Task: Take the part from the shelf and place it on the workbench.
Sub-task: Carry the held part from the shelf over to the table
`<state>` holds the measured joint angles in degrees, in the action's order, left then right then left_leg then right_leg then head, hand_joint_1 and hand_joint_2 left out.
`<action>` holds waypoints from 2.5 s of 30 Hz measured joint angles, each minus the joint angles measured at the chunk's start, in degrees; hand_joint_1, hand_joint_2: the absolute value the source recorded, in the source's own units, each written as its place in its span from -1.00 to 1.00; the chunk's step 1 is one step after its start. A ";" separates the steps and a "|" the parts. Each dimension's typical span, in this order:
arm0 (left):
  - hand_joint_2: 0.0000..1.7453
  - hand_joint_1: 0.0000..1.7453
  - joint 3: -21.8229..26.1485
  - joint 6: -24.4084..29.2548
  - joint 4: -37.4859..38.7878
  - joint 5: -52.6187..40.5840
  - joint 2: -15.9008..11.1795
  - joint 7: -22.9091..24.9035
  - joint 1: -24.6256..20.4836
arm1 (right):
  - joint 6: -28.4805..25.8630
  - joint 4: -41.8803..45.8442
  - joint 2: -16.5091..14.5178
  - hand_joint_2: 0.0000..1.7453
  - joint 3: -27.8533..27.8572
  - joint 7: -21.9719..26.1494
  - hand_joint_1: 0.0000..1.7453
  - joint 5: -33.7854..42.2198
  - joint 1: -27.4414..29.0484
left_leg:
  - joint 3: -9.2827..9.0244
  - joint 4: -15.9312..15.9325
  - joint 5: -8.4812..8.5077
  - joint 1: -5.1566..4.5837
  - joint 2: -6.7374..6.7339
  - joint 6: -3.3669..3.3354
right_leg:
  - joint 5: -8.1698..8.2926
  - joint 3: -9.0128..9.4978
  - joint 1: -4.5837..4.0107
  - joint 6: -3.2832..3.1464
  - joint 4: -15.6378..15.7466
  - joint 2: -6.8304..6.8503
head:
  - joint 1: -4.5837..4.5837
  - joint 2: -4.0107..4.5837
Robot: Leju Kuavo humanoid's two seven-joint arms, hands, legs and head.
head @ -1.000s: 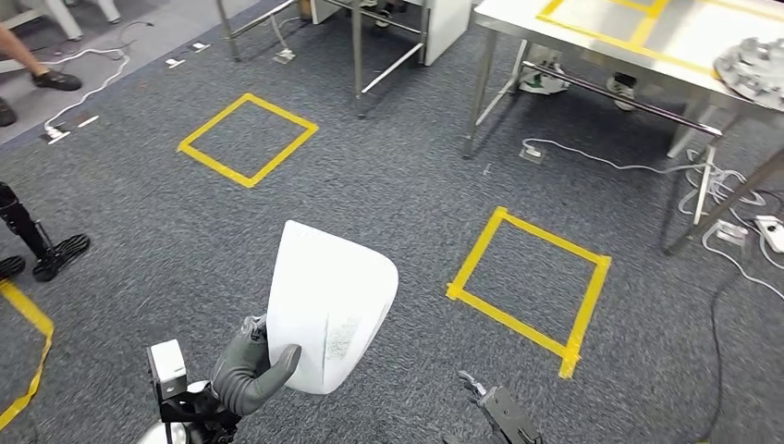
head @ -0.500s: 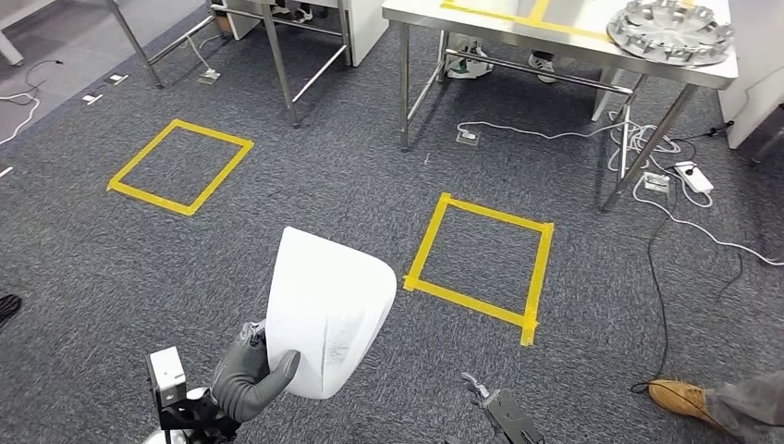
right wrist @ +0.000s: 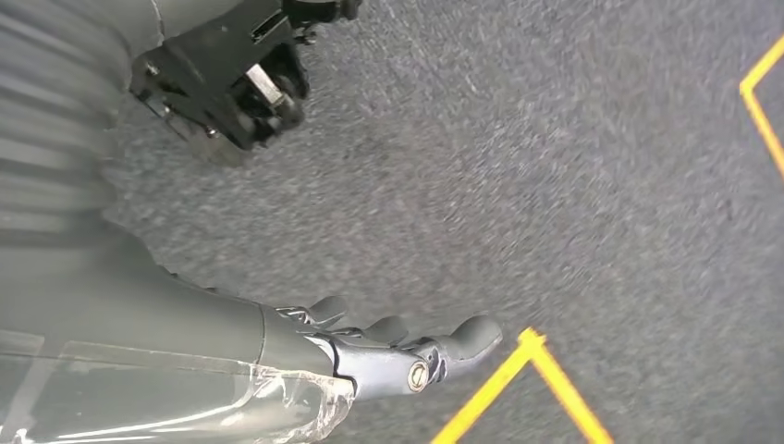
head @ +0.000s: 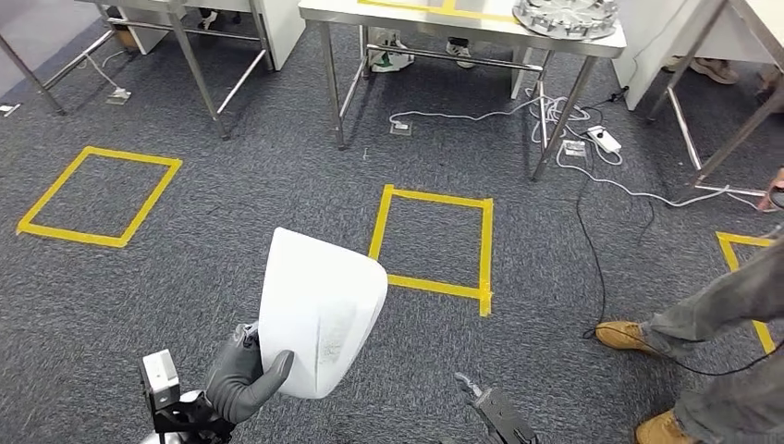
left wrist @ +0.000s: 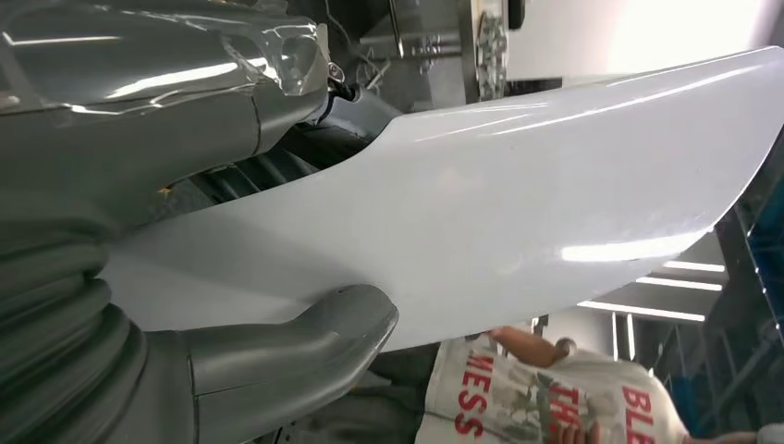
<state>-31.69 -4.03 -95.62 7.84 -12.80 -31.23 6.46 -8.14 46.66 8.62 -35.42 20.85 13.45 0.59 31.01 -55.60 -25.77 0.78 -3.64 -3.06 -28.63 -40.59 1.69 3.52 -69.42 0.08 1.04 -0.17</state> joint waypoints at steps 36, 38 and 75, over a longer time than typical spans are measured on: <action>1.00 1.00 0.02 -0.69 0.57 -0.01 0.65 1.06 -0.74 | -2.90 -0.86 -1.10 1.00 1.49 -2.81 -1.00 -1.97 -0.30 | 0.77 -1.78 -0.88 -1.02 4.38 1.36 | 5.14 6.26 -1.25 -2.74 12.71 -3.74 | 0.25 0.00; 1.00 1.00 0.03 -0.59 0.69 -0.05 0.72 1.45 -0.87 | -3.01 -0.87 -1.13 1.00 1.58 -2.85 -1.00 -1.96 -0.30 | 0.77 -1.78 -0.88 -0.98 4.38 1.36 | 5.14 6.26 -1.27 -2.75 12.71 -3.74 | 0.25 0.00; 1.00 1.00 -0.90 2.76 4.98 -7.92 1.31 2.94 -1.36 | -4.12 -0.87 -1.04 1.00 1.80 -3.86 -1.00 -2.11 0.92 | 1.04 -1.78 -0.87 -0.77 4.39 1.37 | 5.16 6.05 -1.44 -2.78 12.70 -3.74 | 0.25 0.00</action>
<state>-32.59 -1.26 -90.64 -0.08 -11.50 -28.29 5.10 -12.26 45.79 7.57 -33.62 16.99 11.34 1.51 32.05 -57.37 -26.64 0.01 0.75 -1.69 -23.48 -34.54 0.25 0.74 -56.72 -3.67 1.29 -0.17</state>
